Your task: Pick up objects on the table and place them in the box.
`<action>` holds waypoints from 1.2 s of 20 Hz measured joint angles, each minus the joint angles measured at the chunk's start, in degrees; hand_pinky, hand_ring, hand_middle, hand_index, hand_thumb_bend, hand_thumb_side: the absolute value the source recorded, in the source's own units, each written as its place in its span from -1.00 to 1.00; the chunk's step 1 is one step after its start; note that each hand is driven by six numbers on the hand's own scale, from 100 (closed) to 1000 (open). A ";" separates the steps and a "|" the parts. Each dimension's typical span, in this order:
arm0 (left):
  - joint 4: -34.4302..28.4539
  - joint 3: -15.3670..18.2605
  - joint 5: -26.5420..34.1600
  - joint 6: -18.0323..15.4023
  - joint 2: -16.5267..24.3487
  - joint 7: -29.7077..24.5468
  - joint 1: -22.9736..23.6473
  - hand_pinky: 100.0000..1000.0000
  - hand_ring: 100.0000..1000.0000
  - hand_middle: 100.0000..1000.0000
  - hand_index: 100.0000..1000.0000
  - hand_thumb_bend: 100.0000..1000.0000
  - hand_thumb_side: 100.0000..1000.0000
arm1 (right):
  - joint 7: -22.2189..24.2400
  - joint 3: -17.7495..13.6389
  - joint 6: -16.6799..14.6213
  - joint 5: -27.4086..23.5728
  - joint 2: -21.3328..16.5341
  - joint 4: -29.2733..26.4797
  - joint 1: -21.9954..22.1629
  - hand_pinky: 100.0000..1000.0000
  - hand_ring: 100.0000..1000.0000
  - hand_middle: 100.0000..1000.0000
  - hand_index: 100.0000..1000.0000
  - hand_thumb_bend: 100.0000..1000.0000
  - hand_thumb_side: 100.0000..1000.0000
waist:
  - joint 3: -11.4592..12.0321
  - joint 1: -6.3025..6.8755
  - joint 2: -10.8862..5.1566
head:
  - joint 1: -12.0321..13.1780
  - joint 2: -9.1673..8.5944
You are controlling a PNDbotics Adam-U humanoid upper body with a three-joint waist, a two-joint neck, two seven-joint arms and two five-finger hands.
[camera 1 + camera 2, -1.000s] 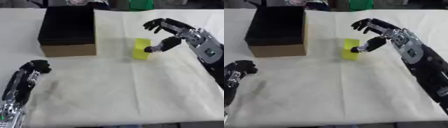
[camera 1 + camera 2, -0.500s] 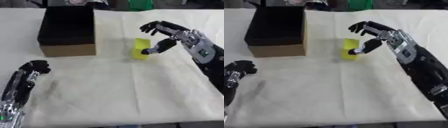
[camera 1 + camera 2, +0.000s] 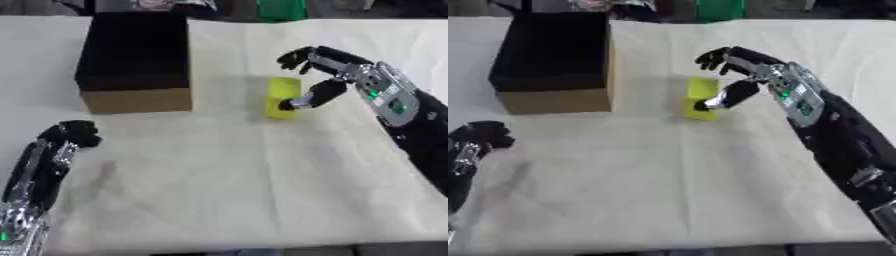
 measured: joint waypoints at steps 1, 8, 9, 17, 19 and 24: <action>0.00 0.00 0.00 0.00 0.00 0.00 0.00 0.34 0.15 0.09 0.31 -0.22 0.32 | -0.05 -0.03 -0.07 0.20 0.12 0.39 -0.06 0.44 0.64 0.46 0.80 0.15 -0.17 | 0.00 0.00 0.00 | -0.02 0.00; 0.00 0.00 0.00 -0.02 0.00 -0.04 -0.02 0.34 0.15 0.09 0.31 -0.22 0.31 | -0.64 -0.59 -0.61 1.62 0.92 2.97 -0.47 0.42 0.62 0.42 0.77 0.15 -0.20 | 0.25 0.01 0.00 | -0.18 0.00; 0.00 0.00 0.01 -0.04 0.00 -0.06 -0.02 0.34 0.15 0.09 0.31 -0.22 0.31 | -0.76 -0.71 -0.70 1.80 0.96 3.32 -0.49 0.42 0.61 0.41 0.76 0.15 -0.21 | 0.26 0.01 0.01 | -0.20 0.00; 0.00 -0.01 0.08 -0.09 0.00 -0.13 -0.05 0.34 0.15 0.09 0.31 -0.22 0.31 | -2.56 -1.05 -1.55 3.49 1.45 4.39 -0.95 0.39 0.56 0.16 0.60 0.15 -0.36 | 0.38 -0.02 0.01 | -0.42 0.00; 0.00 -0.01 0.08 -0.10 0.00 -0.14 -0.06 0.34 0.15 0.09 0.31 -0.22 0.31 | -2.87 -1.05 -1.71 3.91 1.51 4.41 -0.95 0.38 0.54 0.09 0.55 0.13 -0.37 | 0.44 -0.07 0.01 | -0.44 0.00; 0.00 -0.01 0.08 -0.10 0.00 -0.15 -0.07 0.33 0.15 0.09 0.31 -0.22 0.31 | -4.16 -1.08 -1.96 4.64 1.73 4.40 -0.97 0.31 0.43 -0.32 0.19 0.12 -0.49 | 0.60 -0.14 0.01 | -0.45 0.00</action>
